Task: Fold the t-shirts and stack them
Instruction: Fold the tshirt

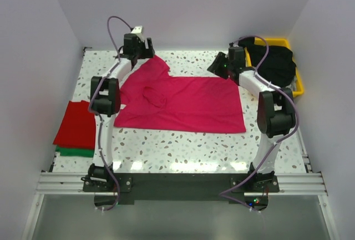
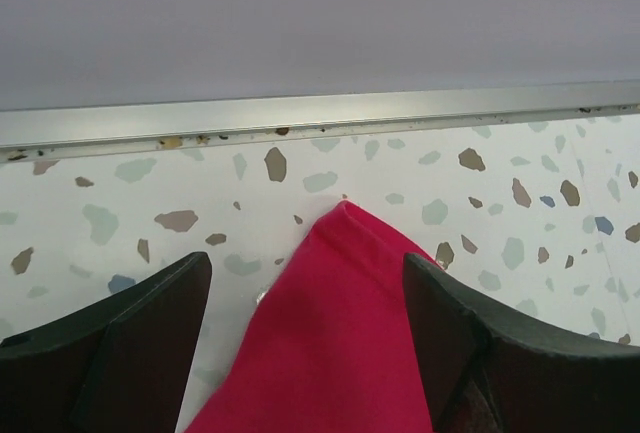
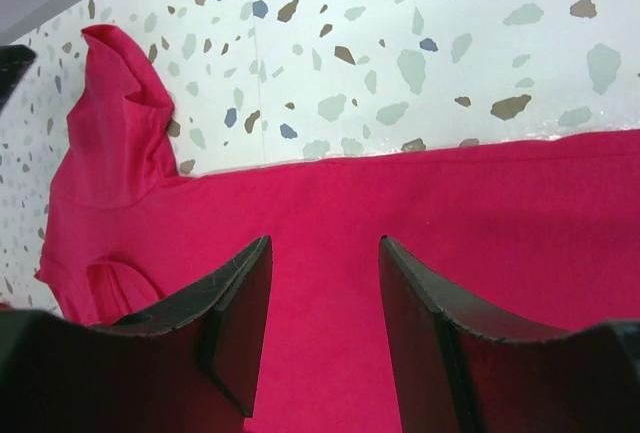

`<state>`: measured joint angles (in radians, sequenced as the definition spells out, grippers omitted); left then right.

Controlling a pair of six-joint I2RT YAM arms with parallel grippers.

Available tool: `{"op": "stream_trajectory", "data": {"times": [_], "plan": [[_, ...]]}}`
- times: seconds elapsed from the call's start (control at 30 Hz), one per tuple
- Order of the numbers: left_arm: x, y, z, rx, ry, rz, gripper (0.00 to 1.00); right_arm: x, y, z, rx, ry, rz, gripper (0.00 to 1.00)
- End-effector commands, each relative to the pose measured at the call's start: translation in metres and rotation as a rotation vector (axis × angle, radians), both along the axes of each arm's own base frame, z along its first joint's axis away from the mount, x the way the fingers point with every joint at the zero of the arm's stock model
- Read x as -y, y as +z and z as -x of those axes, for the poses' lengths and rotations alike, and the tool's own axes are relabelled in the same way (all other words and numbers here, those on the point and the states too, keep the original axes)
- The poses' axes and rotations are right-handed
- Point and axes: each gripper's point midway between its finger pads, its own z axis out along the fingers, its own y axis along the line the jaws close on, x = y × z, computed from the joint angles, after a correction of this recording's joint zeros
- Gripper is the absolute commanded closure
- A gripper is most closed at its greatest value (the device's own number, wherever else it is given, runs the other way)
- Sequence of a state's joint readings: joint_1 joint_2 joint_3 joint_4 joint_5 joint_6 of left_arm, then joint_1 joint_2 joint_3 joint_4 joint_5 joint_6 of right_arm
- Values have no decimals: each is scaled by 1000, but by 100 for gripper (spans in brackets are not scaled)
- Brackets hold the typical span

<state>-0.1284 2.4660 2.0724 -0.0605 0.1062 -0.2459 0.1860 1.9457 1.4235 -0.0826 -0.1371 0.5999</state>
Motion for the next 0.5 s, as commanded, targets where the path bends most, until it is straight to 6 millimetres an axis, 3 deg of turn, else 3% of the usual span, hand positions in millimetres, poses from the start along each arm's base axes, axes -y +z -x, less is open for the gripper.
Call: {"op": "stream_trajectory", "data": {"times": [0.0,0.2,0.47], "plan": [[15,32,-24,177,-118,3,16,-5,18,-20,77,29,-36,50],[27,1,-32,146,-129,70,15,-1,4,-17,53,27,-40,50],[35,-21,-33,132,-125,107,19,-3,2,-21,70,35,-61,51]]}}
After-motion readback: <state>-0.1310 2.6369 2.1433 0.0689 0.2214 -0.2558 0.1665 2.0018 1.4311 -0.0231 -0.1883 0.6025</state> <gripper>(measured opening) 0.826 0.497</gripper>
